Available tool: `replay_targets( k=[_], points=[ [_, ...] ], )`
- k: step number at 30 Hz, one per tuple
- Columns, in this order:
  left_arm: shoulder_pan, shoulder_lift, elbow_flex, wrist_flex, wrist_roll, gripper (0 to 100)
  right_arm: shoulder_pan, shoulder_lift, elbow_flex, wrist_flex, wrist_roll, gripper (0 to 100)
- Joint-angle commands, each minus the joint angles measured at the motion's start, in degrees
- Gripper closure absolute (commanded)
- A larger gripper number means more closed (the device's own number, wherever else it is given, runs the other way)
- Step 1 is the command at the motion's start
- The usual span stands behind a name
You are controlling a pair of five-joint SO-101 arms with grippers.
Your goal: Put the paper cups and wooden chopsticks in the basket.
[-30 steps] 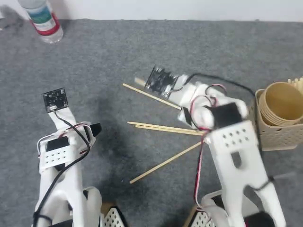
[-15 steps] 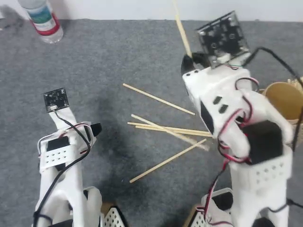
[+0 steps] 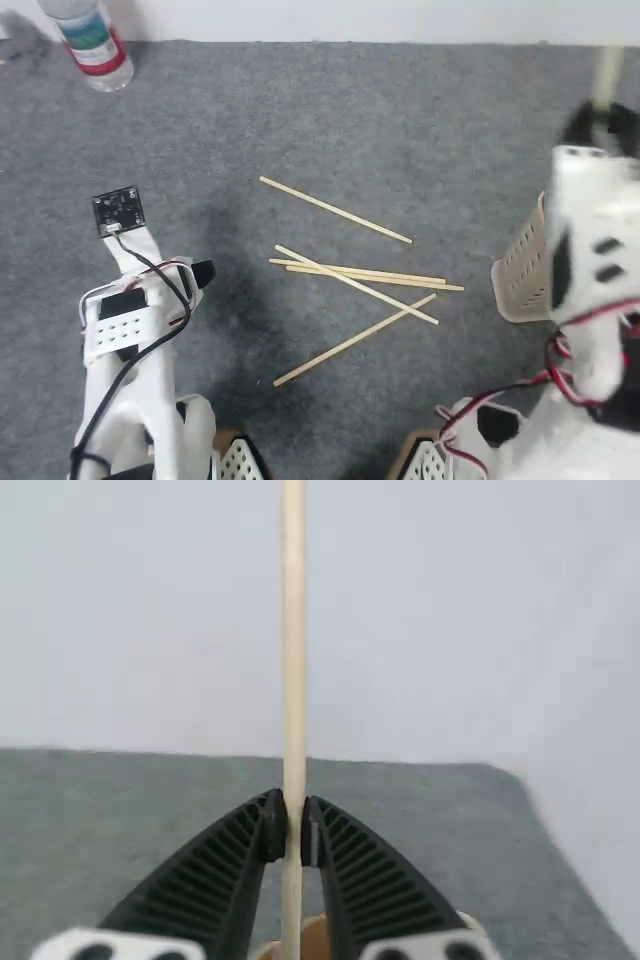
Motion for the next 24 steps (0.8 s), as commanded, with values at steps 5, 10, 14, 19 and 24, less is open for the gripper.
replay_targets(
  k=[5,10,14,19,24],
  points=[
    [0.1,-0.4,-0.5,-0.9,0.5,70,19.2,-11.4,28.0,-24.8,1.1,99.1],
    [0.4,-0.4,-0.3,-1.1,0.4,70,25.3,-19.3,51.3,-49.2,0.7,99.1],
    [0.4,-0.4,-0.4,-1.1,0.4,70,25.2,-23.1,64.5,-60.1,0.6,99.1],
    [0.2,-0.4,-0.4,-1.1,0.4,70,25.2,-24.6,75.4,-72.2,0.5,99.1],
    [0.4,-0.4,-0.4,-1.1,0.4,70,25.2,-24.0,82.5,-80.8,0.6,99.1]
  ],
)
